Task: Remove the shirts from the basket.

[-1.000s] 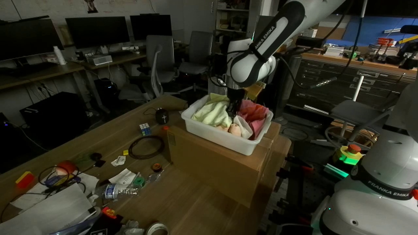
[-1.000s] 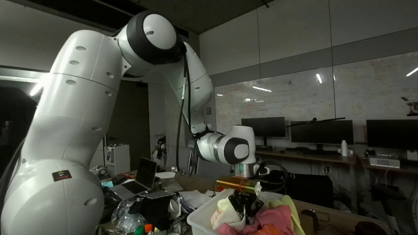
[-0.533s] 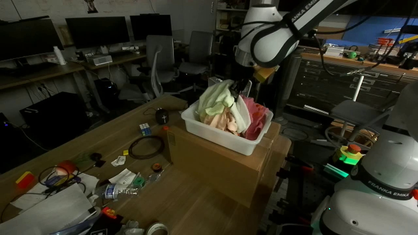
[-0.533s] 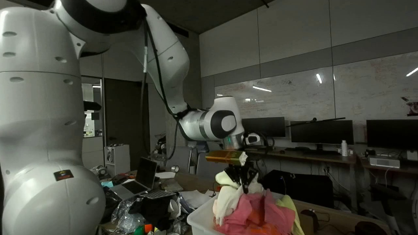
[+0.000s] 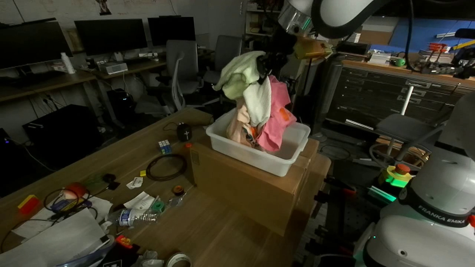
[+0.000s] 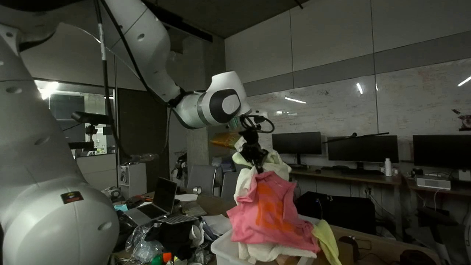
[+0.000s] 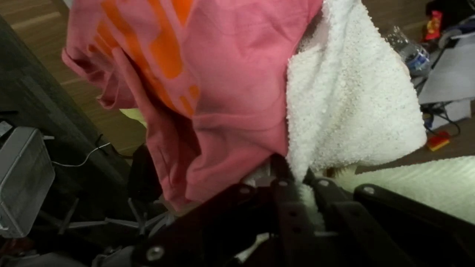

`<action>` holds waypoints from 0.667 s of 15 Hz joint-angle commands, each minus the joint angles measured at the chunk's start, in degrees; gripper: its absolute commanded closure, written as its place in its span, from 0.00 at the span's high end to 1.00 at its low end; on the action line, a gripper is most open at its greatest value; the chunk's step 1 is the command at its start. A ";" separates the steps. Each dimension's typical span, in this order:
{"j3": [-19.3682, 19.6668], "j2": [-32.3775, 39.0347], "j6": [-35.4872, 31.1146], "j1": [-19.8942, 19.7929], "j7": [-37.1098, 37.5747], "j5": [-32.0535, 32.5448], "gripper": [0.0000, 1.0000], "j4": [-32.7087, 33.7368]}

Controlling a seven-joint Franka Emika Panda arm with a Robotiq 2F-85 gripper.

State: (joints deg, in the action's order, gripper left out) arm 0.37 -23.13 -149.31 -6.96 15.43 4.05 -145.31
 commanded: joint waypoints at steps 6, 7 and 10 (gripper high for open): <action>-1.97 -4.53 5.53 4.07 3.21 -9.56 0.02 2.07; -1.00 -4.38 8.59 6.14 0.35 -11.64 0.02 2.72; -0.35 -4.19 17.41 10.35 -6.21 -15.94 0.02 4.65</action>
State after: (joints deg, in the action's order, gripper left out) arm -1.47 -26.82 -138.93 -0.68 15.33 -7.75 -143.62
